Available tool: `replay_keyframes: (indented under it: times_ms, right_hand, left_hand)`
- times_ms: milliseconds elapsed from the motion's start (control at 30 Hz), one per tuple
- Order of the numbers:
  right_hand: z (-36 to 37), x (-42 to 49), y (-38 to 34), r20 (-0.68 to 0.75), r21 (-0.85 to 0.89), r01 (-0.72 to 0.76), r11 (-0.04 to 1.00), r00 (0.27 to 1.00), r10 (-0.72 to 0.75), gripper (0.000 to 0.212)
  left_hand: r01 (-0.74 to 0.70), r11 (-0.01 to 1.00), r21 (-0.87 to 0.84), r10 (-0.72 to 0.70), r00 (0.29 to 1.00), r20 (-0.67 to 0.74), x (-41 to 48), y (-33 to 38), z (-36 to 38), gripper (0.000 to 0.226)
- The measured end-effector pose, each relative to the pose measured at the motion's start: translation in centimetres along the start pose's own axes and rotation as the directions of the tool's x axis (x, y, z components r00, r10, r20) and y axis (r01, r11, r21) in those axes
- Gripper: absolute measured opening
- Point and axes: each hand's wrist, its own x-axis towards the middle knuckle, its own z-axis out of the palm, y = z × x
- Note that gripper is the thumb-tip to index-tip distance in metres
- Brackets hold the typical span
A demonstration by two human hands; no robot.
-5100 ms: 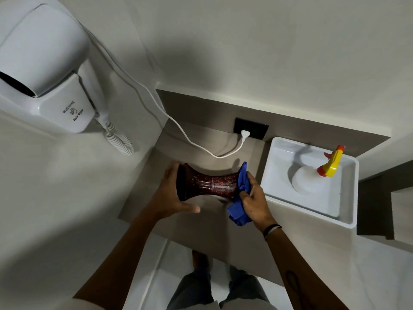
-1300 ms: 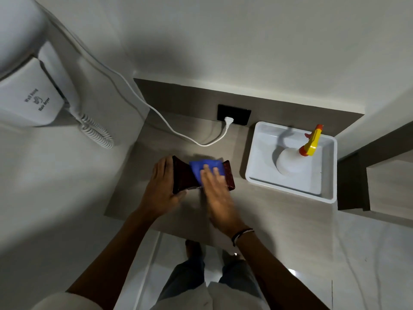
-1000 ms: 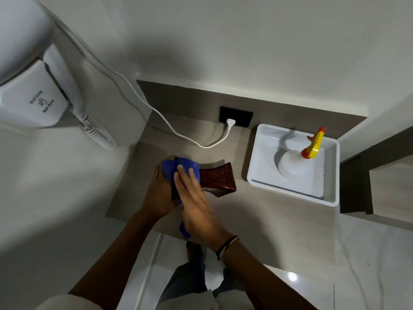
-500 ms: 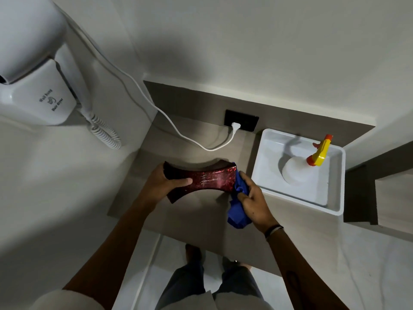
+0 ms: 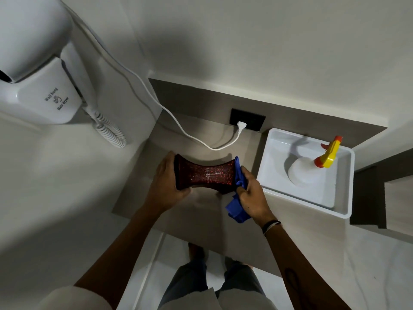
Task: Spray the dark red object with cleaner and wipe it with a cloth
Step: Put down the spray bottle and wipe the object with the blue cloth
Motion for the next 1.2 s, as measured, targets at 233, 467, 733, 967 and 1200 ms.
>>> replay_keyframes:
  times_ms: [233,467,733,967,1200]
  right_hand:
    - [1.7,-1.3,-1.9,-0.103,-0.197,0.156,0.968,0.978,-0.179,0.090]
    - [6.5,-3.1,-4.2,0.244,-0.476,0.612,0.632,0.782,-0.573,0.092]
    - [3.0,0.6,0.0,0.223,-0.859,0.344,0.380,0.918,-0.327,0.082]
    - [9.0,-1.8,-3.5,0.203,-0.448,0.622,0.642,0.770,-0.605,0.118]
    - [3.6,-0.7,2.2,0.152,-0.685,0.450,0.574,0.858,-0.491,0.079]
  left_hand:
    - [-0.056,0.998,0.035,0.057,0.998,-0.019,-0.4,0.0,0.1,0.107]
    - [-0.229,0.959,0.168,0.230,0.973,0.016,0.3,0.5,0.5,0.072]
    - [-0.112,0.984,0.140,0.116,0.993,-0.019,0.1,1.3,0.1,0.108]
    - [-0.211,0.956,0.204,0.208,0.977,0.038,1.2,2.5,0.3,0.071]
    - [-0.099,0.981,0.167,0.100,0.995,0.002,0.6,1.7,-0.1,0.111]
